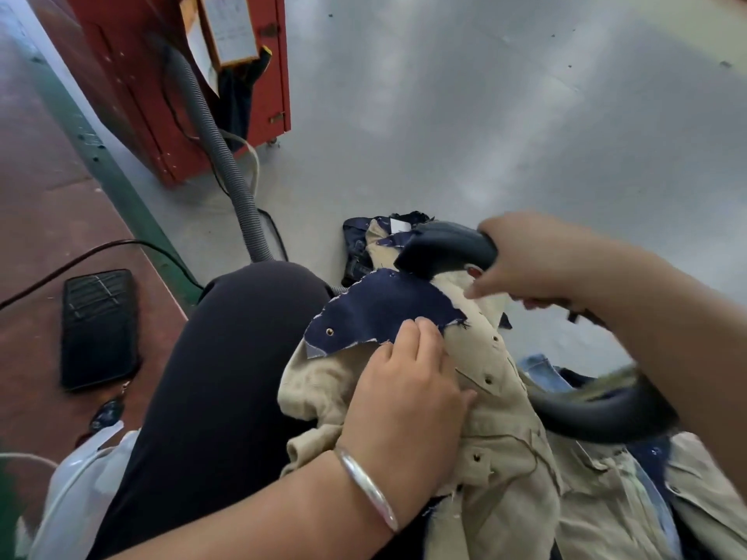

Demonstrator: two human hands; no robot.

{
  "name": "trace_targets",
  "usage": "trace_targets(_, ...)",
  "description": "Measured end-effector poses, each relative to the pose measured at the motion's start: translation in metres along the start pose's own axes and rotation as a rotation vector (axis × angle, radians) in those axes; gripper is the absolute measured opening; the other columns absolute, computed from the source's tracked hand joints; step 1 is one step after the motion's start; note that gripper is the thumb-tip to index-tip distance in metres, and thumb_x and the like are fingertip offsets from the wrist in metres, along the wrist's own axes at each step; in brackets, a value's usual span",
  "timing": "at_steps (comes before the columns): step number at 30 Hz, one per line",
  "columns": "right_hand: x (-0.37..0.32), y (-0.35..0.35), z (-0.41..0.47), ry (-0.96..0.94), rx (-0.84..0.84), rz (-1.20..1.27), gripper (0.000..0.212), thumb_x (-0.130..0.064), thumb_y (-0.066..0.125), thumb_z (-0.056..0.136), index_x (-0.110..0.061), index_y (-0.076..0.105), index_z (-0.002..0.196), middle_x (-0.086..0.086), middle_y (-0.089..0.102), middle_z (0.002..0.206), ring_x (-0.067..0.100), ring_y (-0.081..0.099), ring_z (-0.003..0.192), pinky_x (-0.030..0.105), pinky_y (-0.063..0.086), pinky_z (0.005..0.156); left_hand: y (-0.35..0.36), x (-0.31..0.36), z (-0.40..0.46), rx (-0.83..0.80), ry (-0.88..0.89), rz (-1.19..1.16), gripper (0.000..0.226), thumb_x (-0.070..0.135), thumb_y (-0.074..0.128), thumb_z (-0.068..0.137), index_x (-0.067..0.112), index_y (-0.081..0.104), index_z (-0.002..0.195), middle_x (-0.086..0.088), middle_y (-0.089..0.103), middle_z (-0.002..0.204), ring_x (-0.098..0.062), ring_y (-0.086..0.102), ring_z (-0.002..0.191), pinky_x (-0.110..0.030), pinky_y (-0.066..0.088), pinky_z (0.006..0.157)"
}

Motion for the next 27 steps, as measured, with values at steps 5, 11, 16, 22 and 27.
trace_targets(5, 0.008, -0.021, 0.012, 0.028, 0.083, 0.033, 0.030, -0.022, 0.080, 0.081, -0.006, 0.060, 0.096, 0.012, 0.064, 0.059, 0.026, 0.063, 0.048, 0.036, 0.055, 0.046, -0.003, -0.005, -0.004, -0.017, -0.005, -0.008, 0.065, 0.056, 0.054, 0.083, 0.003, 0.063, 0.120, -0.010, 0.062, 0.119, -0.021, 0.059, 0.107, -0.028, 0.051, 0.079)
trace_targets(11, 0.044, -0.038, -0.070, 0.015, 0.040, 0.079, 0.031, -0.045, 0.084, 0.062, -0.038, 0.059, 0.079, 0.002, 0.065, 0.049, 0.018, 0.062, 0.036, 0.024, 0.047, 0.035, -0.003, -0.003, -0.008, -0.029, 0.019, 0.037, 0.061, 0.052, 0.061, 0.081, 0.001, 0.066, 0.114, -0.011, 0.066, 0.110, -0.021, 0.063, 0.095, -0.024, 0.052, 0.068)
trace_targets(16, 0.027, -0.019, -0.078, 0.008, -0.085, -0.041, 0.034, -0.049, 0.080, 0.063, -0.049, 0.053, 0.083, -0.020, 0.064, 0.056, 0.009, 0.059, 0.034, 0.016, 0.043, 0.034, 0.002, 0.001, -0.007, 0.035, 0.024, -0.004, 0.053, 0.038, 0.041, 0.083, 0.000, 0.071, 0.105, -0.014, 0.069, 0.105, -0.023, 0.066, 0.093, -0.023, 0.053, 0.068)
trace_targets(22, -0.005, -0.022, -0.016, -0.067, -0.107, -0.025, 0.027, -0.031, 0.082, 0.077, -0.022, 0.058, 0.085, 0.001, 0.062, 0.046, 0.014, 0.058, 0.034, 0.020, 0.042, 0.035, 0.005, -0.003, -0.008, 0.007, 0.025, 0.023, 0.051, 0.042, 0.054, 0.083, 0.002, 0.069, 0.111, -0.015, 0.068, 0.112, -0.025, 0.065, 0.100, -0.026, 0.054, 0.074)
trace_targets(27, -0.034, -0.019, 0.043, 0.000, -0.132, -0.060, 0.029, -0.021, 0.080, 0.082, -0.007, 0.058, 0.096, 0.012, 0.062, 0.059, 0.018, 0.056, 0.034, 0.022, 0.045, 0.035, 0.006, -0.001, -0.008, 0.000, 0.030, 0.019, 0.053, 0.045, 0.046, 0.085, 0.006, 0.068, 0.114, -0.012, 0.067, 0.115, -0.022, 0.064, 0.105, -0.027, 0.054, 0.078)
Point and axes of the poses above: each hand's wrist, its own z-axis towards the middle knuckle, its own y-axis out of the palm, x = y × z, the point moved 1 cm from there along z, towards the middle knuckle
